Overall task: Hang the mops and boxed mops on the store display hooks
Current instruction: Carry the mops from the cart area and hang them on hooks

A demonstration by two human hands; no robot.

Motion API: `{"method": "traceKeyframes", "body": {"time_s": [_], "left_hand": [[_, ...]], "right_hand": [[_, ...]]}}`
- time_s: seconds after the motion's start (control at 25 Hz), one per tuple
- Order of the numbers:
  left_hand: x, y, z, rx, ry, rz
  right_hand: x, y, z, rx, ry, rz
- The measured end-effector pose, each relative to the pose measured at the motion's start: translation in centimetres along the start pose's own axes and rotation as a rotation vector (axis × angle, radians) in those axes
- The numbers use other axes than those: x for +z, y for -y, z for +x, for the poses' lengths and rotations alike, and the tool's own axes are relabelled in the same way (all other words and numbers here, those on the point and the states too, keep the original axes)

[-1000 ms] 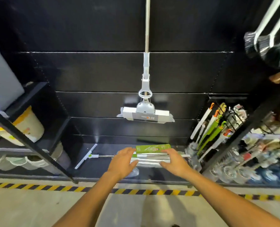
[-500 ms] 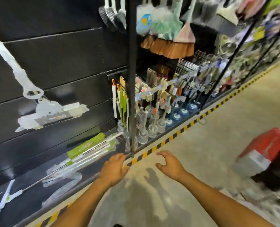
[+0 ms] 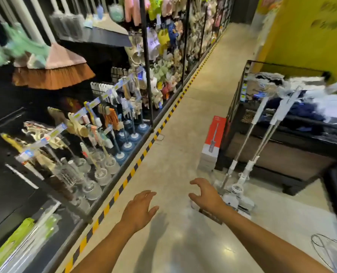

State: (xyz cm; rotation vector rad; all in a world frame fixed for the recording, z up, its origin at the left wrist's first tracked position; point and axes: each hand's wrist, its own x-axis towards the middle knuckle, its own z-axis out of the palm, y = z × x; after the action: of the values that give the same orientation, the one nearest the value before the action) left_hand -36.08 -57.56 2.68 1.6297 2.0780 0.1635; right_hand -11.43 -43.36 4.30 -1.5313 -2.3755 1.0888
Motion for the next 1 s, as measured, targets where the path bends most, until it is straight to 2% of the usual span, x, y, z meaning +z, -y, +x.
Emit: {"method": "traceKeyframes", "body": {"time_s": [0.24,0.44,0.72,1.0], "left_hand": [[2.0,-12.1,9.2,0.246,0.077,0.100],[3.3,-19.1,16.8,0.394,0.153,0.124],[2.2,-26.3,30.0,0.502,0.189,0.126],[0.4,-30.3,42.1,0.541,0.248,0.133]], "right_hand": [[-8.1,-10.6,-3.2,0.241,-0.178,0.084],[-12.1,-15.6,-3.6,0.380,-0.300,0.145],[-19.1,-20.3,3.7,0.487,-0.357,0.149],[-24.6,-22.2,12.3,0.497,-0.425,0.167]]}}
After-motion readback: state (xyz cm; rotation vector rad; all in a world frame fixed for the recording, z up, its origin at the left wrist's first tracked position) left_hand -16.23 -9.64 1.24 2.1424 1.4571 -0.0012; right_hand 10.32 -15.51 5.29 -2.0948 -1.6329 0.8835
